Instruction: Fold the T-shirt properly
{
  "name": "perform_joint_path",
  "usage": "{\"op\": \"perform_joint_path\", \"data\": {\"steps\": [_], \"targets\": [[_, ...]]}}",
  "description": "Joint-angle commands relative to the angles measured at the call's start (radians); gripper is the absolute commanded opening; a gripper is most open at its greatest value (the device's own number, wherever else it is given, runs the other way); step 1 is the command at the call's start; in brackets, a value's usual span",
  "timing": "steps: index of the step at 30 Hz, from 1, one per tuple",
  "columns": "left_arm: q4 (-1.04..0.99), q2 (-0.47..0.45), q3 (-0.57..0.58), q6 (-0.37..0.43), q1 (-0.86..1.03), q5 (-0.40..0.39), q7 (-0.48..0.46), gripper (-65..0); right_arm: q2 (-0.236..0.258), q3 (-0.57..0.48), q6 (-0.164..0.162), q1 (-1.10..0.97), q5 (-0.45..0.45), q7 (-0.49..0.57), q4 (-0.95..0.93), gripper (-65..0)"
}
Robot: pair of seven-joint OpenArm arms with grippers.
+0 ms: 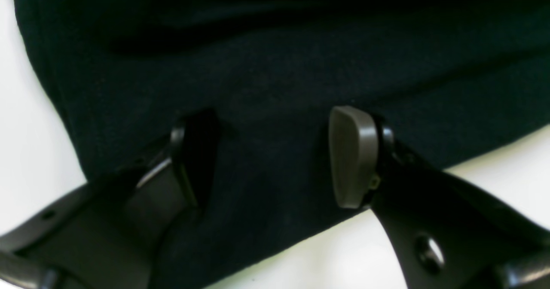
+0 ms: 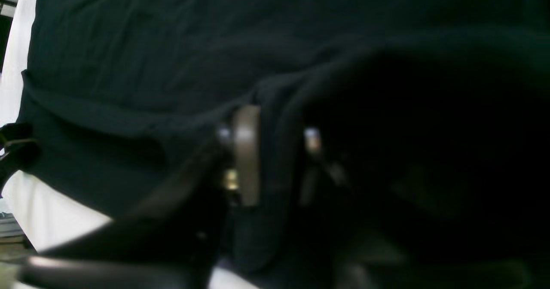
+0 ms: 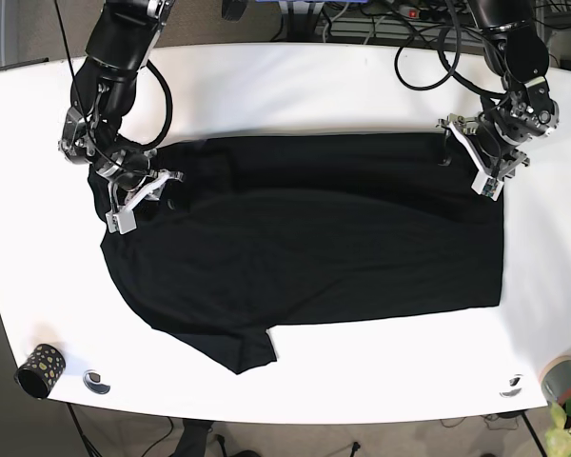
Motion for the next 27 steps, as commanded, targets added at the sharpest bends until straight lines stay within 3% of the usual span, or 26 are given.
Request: {"op": "perform_joint_path", "data": {"steps": [1, 5, 9, 16, 23, 27], "targets": [[0.003, -0.007, -0.001, 0.004, 0.001, 0.022, 0.032, -27.6, 0.017, 0.004, 0.008, 0.026, 0.024, 0.028, 0.020, -63.7], [0.003, -0.007, -0.001, 0.004, 0.002, 0.022, 0.032, -27.6, 0.040, 0.002, 0.006, 0.048, 0.024, 0.021, 0.063, -64.5], [0.003, -0.007, -0.001, 0.004, 0.007, 0.022, 0.030, -27.6, 0.046, -0.001, 0.006, 0.058, 0.024, -0.003, 0.091, -58.8], [0.003, -0.007, -0.001, 0.003, 0.007, 0.022, 0.030, -27.6, 0.062, -0.004, 0.006, 0.146, -0.031, -0.007, 0.017, -37.1], [0.003, -0.021, -0.001, 0.003, 0.007, 0.022, 0.030, -27.6, 0.086, -0.089, 0.014, 0.198, -0.081, -0.007, 0.012, -8.2], [0.003, -0.027, 0.000, 0.003, 0.007, 0.022, 0.030, -27.6, 0.121, -0.104, 0.011, 0.172, -0.011, -0.009, 0.064, -8.1]]}}
